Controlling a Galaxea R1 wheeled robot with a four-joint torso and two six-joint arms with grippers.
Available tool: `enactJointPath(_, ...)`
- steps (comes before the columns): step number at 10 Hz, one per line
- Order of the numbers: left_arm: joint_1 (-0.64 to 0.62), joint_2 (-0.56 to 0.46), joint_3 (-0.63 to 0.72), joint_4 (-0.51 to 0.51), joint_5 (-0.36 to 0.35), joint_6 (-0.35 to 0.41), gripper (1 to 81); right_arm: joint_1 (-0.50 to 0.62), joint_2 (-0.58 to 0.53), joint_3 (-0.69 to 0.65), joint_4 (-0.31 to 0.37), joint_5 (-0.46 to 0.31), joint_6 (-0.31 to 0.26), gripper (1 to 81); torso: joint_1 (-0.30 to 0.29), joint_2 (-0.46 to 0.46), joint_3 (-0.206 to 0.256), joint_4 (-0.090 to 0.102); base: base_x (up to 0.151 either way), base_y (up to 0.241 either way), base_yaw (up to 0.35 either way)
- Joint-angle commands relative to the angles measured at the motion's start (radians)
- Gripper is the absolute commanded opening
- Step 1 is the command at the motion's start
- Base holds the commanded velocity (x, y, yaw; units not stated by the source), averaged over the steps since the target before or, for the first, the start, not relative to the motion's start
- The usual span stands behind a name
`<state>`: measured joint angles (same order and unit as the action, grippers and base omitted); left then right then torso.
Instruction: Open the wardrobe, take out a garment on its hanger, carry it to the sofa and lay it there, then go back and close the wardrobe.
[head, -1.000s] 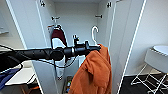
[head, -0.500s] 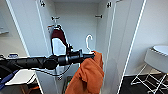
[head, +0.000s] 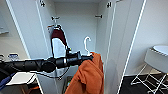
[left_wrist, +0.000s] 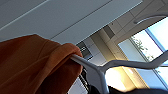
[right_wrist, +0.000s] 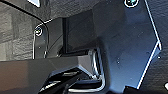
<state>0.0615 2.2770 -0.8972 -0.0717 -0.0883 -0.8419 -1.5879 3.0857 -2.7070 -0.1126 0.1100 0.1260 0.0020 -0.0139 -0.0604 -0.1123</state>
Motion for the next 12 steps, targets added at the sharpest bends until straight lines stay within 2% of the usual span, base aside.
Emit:
enactJointPath(1,-0.160,0.000,0.015,0.041,-0.100,0.009,1.0,0.032,0.013,0.014,-0.001,-0.047,-0.005,81.1,0.000,0.000,0.000,0.000,0.000,0.000,0.000)
enactJointPath(7,-0.159,0.007,0.006,0.046,-0.105,0.001,1.0,0.030,0.013,0.014,0.000,-0.047,-0.006,81.1,-0.001,0.000,0.000,0.000,-0.064,0.000,0.000)
enactJointPath(12,-0.148,0.009,0.009,0.047,-0.107,0.006,1.0,0.028,0.015,0.014,-0.001,-0.047,-0.006,81.1,-0.002,0.000,0.000,0.000,0.000,0.000,0.000)
